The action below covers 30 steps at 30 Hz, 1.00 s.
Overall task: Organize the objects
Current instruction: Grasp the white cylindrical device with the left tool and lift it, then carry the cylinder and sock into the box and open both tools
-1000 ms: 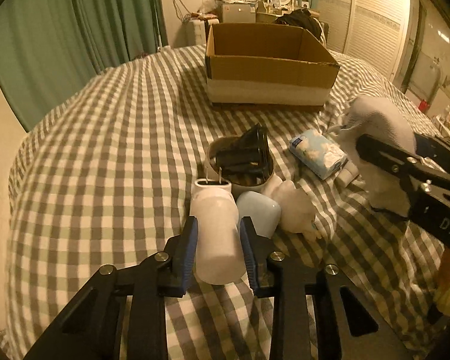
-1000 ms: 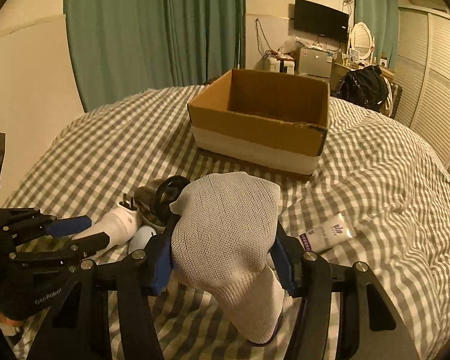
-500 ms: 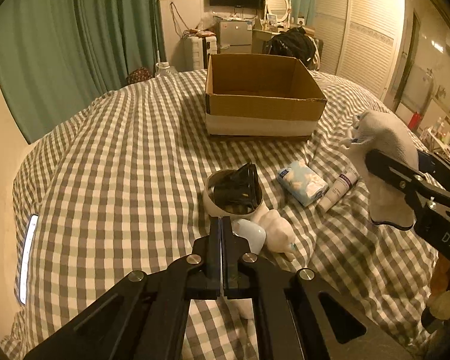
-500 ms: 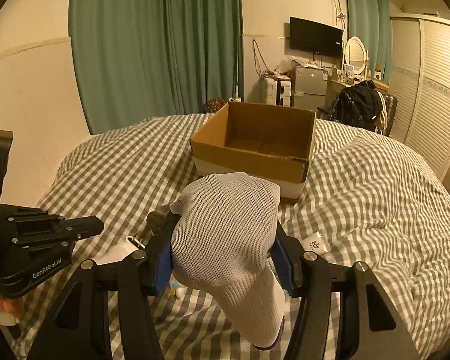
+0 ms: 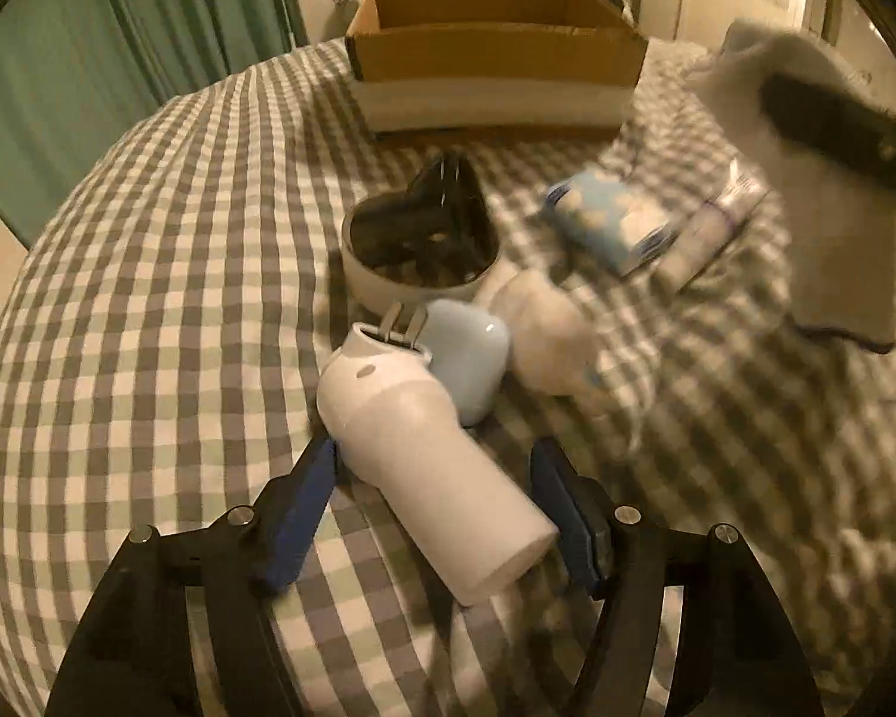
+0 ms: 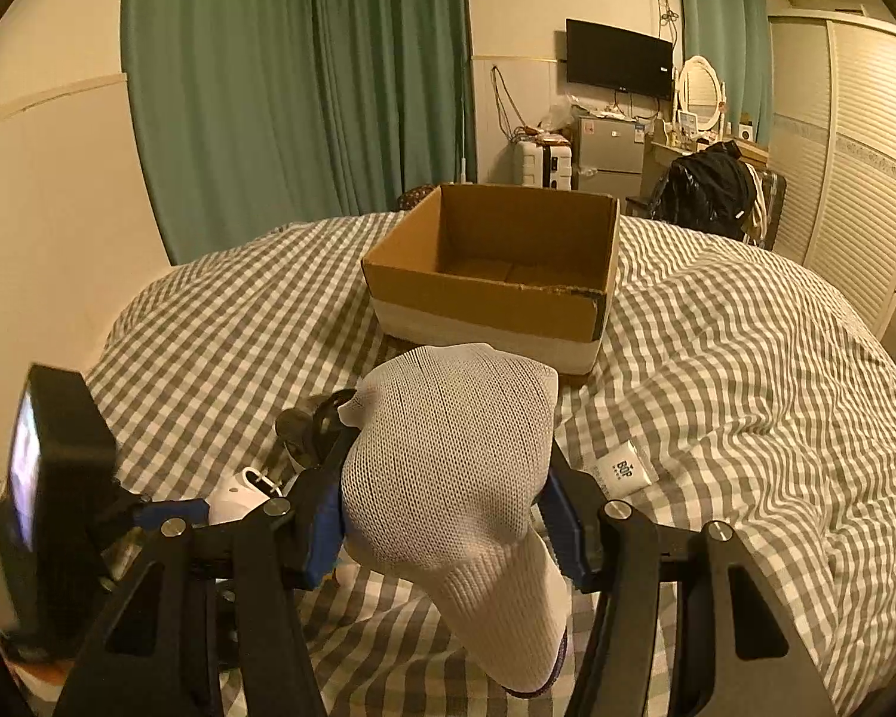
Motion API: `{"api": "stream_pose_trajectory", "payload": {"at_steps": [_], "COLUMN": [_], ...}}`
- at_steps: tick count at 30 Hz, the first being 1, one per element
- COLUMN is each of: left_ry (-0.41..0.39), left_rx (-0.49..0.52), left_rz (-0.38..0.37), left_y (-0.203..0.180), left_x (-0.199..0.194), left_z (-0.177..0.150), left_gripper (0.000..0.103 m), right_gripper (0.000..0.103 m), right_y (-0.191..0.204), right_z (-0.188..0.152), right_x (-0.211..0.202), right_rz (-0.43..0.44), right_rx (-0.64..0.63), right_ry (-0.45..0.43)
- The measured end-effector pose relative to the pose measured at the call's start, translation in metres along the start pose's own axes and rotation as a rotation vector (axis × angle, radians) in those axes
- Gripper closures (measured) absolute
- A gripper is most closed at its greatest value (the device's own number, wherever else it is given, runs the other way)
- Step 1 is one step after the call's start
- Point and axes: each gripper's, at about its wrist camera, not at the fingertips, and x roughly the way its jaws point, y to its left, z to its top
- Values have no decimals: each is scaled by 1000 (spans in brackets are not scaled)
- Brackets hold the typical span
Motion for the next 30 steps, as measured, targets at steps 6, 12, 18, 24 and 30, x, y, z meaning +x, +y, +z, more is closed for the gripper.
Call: {"api": "stream_pose_trajectory", "payload": {"at_steps": [6,12,18,24,30], "left_ry": [-10,-53,-140,-258,-334], "left_rx": [-15,-48,-42,-16,-13], "left_rz": [-22,-35,-23,-10,-45], "left_y": [4,13,16,16,16], "left_x": [1,-16,-51,-89,-107], "left_z": [-5,-6,4,31,78], "left_gripper": [53,71,71,71,71], "right_gripper": [47,47,47,47,47], "right_y": [-3,0,6,9,6], "right_z": [-3,0,5,17,45], "right_x": [4,-4,-18,-32,-39], "right_rz": [1,6,5,12,19], "right_rx": [3,-1,-11,-20,-36], "right_ry": [11,-2,-30,-65,-108]}}
